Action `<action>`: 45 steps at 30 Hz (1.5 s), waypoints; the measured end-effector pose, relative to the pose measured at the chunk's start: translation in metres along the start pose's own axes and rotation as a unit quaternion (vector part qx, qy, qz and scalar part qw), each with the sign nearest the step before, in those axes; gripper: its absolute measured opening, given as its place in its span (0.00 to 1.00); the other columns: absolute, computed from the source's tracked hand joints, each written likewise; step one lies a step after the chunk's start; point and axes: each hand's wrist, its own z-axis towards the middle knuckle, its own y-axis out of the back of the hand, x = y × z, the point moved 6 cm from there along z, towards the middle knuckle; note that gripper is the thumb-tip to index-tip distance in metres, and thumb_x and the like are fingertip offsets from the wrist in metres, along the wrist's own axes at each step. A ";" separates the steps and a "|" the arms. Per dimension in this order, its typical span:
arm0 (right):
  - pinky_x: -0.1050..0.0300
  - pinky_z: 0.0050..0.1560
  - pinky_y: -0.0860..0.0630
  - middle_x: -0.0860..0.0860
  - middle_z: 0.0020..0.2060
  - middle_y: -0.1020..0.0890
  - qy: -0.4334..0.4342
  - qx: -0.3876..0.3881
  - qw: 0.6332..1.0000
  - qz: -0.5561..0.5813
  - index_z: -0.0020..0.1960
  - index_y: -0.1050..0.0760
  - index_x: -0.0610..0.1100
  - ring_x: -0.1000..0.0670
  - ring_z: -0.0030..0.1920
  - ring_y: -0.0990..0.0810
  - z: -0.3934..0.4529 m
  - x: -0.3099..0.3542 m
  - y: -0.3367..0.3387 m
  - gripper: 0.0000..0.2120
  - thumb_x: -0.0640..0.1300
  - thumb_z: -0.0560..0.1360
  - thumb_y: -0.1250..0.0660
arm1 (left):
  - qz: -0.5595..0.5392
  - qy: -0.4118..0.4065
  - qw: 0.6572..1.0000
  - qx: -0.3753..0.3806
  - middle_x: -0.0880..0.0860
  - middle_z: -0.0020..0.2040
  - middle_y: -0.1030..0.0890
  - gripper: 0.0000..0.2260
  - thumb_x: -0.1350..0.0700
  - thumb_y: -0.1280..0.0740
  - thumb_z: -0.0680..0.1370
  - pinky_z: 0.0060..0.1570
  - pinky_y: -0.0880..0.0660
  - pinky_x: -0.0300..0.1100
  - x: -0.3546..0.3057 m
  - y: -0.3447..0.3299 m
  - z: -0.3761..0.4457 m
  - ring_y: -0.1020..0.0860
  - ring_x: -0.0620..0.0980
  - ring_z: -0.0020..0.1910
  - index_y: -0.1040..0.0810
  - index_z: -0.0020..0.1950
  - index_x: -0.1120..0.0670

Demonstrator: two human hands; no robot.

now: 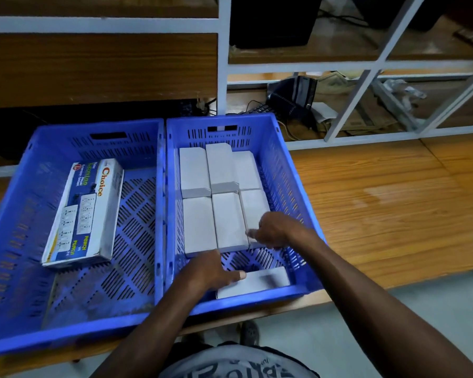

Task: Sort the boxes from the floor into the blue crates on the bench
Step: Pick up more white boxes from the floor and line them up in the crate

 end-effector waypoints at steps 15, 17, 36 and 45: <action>0.53 0.53 0.28 0.39 0.62 0.19 -0.065 0.076 0.992 0.078 0.64 0.22 0.37 0.39 0.63 0.20 -0.024 -0.026 -0.070 0.24 0.57 0.82 0.37 | 0.050 -0.025 0.998 0.038 0.57 0.77 0.30 0.39 0.30 0.35 0.76 0.68 0.30 0.46 -0.006 -0.019 -0.003 0.28 0.56 0.73 0.31 0.77 0.57; 0.54 0.53 0.28 0.40 0.62 0.19 -0.068 0.072 0.991 0.089 0.63 0.21 0.38 0.39 0.63 0.20 -0.028 -0.027 -0.066 0.22 0.55 0.81 0.37 | 0.036 -0.034 0.999 0.012 0.55 0.74 0.26 0.38 0.31 0.30 0.73 0.65 0.26 0.45 -0.004 -0.014 -0.006 0.24 0.55 0.69 0.28 0.74 0.55; 0.54 0.40 0.23 0.38 0.51 0.15 0.039 -0.111 0.935 0.334 0.58 0.20 0.36 0.46 0.42 0.18 -0.072 -0.032 0.054 0.36 0.70 0.76 0.36 | -0.294 -0.173 0.909 -0.239 0.46 0.55 0.18 0.19 0.43 0.22 0.72 0.45 0.21 0.39 -0.009 0.109 -0.046 0.18 0.46 0.50 0.19 0.60 0.48; 0.38 0.55 0.18 0.36 0.53 0.16 0.107 -0.057 0.852 0.510 0.56 0.18 0.45 0.43 0.46 0.19 -0.063 -0.027 0.034 0.25 0.61 0.68 0.24 | -0.431 -0.145 0.847 -0.275 0.50 0.52 0.15 0.19 0.32 0.31 0.74 0.56 0.20 0.52 -0.009 0.119 -0.037 0.17 0.51 0.52 0.18 0.54 0.45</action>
